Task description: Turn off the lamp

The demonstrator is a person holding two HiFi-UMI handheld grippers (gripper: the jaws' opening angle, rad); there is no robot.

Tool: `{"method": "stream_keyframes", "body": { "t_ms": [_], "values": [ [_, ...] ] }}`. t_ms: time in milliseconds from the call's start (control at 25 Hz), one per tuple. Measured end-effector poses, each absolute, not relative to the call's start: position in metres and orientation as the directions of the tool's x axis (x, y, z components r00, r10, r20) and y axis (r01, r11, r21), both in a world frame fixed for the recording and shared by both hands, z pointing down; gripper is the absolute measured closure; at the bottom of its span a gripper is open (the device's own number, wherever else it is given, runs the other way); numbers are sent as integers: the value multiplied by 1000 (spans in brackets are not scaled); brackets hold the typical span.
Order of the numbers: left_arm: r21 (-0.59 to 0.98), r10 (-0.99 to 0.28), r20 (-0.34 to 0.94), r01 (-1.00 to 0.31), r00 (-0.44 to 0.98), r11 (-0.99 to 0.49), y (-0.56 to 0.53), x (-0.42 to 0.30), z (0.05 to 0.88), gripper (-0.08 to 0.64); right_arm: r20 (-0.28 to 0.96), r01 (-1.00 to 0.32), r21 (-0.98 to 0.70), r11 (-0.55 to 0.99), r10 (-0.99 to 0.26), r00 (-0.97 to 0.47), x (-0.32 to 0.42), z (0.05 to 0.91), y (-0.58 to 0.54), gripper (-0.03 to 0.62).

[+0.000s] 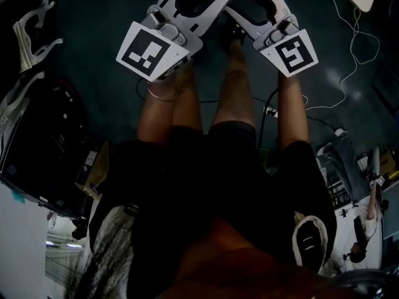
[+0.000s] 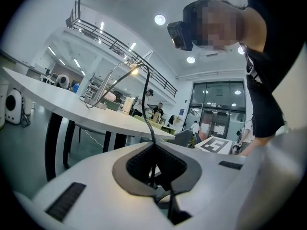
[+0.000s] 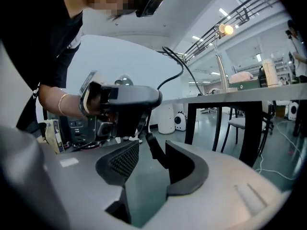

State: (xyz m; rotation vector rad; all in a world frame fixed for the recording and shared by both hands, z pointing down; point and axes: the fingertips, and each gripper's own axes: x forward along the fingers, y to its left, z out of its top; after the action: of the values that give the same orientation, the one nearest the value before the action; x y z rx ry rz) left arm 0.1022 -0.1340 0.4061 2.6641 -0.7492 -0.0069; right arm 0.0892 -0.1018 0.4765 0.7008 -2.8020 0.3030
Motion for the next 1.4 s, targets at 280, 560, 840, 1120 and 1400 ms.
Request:
{"method": "stream_keyframes", "body": {
  "t_ms": [280, 560, 840, 1120, 1400],
  "values": [
    [343, -502, 87, -499, 861, -796, -136, 102, 399, 546, 373, -455, 6, 891, -424, -825, 84, 487, -104, 449],
    [350, -492, 78, -486, 867, -801, -135, 102, 396, 546, 375, -464, 20, 885, -437, -817, 82, 490, -109, 451],
    [389, -519, 28, -487, 855, -782, -140, 100, 389, 546, 353, -471, -18, 882, -435, -828, 81, 490, -112, 468],
    [380, -533, 29, -502, 846, -777, -144, 96, 390, 546, 336, -443, -59, 895, -399, -853, 76, 489, -107, 482],
    [362, -543, 33, -516, 839, -776, -147, 93, 390, 546, 327, -441, -84, 894, -393, -859, 75, 486, -105, 486]
  ]
}}
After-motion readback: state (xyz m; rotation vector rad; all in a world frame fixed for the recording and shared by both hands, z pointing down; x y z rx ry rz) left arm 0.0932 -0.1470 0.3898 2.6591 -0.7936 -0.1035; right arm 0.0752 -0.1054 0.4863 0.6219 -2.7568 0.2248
